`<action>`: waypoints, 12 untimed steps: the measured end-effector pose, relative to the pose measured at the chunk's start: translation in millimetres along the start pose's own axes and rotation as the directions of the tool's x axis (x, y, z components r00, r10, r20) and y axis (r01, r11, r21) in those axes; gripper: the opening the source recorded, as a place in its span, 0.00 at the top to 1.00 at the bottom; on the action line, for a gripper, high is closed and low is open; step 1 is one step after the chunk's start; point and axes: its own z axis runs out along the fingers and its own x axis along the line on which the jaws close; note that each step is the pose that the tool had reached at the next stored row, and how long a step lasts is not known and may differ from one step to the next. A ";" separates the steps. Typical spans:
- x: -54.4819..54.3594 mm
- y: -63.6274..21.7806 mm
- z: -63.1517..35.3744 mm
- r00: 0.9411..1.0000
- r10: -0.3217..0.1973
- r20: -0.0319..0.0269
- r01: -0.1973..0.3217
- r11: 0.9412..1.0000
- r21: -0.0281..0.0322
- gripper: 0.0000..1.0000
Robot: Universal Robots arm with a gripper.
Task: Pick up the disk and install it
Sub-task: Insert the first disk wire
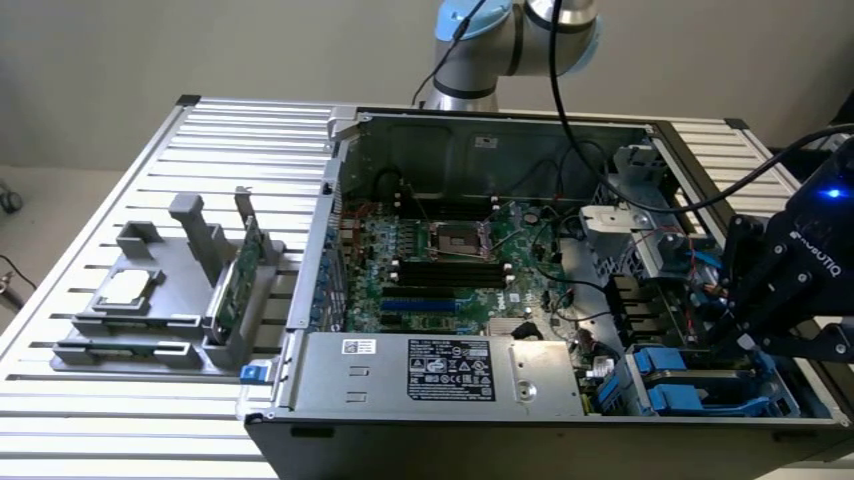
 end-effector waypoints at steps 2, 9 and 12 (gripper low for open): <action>0.1 0.6 -0.1 1.000 0.000 0.000 0.000 1.000 0.000 0.84; 0.1 2.4 0.0 1.000 0.001 0.001 -0.001 1.000 0.000 0.84; 0.1 2.7 0.3 1.000 0.001 0.002 -0.001 1.000 0.000 0.84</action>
